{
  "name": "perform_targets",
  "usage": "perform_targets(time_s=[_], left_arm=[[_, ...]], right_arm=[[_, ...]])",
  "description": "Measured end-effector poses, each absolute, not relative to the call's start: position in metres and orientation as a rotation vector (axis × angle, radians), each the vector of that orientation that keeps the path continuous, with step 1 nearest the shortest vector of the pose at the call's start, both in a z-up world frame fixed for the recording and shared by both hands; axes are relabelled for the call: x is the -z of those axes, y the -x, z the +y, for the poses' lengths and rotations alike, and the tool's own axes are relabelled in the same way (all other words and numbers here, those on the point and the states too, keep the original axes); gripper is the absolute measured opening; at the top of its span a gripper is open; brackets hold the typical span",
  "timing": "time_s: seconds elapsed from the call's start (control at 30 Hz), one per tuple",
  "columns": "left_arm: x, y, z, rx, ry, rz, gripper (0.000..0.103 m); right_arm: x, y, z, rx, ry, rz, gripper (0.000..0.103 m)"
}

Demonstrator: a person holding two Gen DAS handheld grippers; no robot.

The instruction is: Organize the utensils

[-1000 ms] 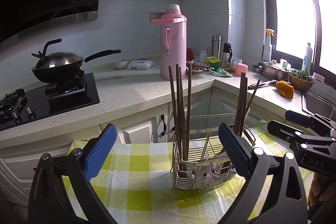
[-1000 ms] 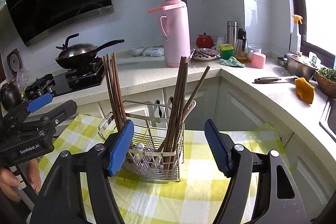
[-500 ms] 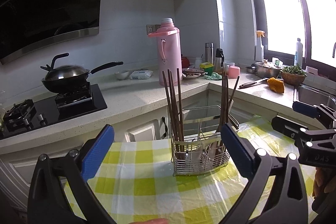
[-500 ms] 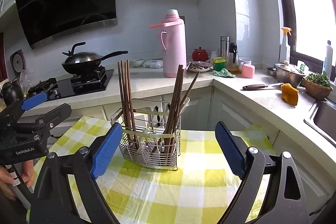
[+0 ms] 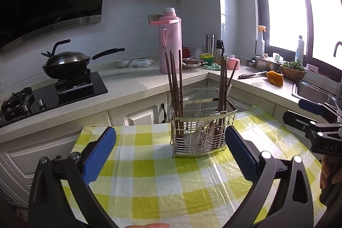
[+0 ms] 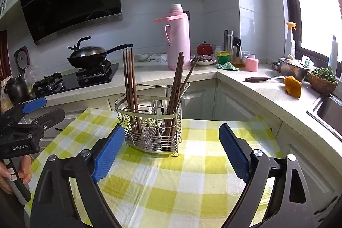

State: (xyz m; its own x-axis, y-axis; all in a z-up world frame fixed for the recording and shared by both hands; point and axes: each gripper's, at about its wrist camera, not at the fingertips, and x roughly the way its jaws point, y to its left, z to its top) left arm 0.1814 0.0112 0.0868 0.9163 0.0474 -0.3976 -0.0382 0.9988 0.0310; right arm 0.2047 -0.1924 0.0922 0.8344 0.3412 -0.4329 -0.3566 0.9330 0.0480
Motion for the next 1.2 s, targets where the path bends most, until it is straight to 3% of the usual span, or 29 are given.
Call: perform_targets(time_s=[1.2], left_arm=[[-0.0815, -0.1837, 0.0117, -0.055, 0.023, 0.428, 0.098]], right_arm=[[-0.0906, -0.1997, -0.1854, -0.369, 0.058, 0.453, 0.085]])
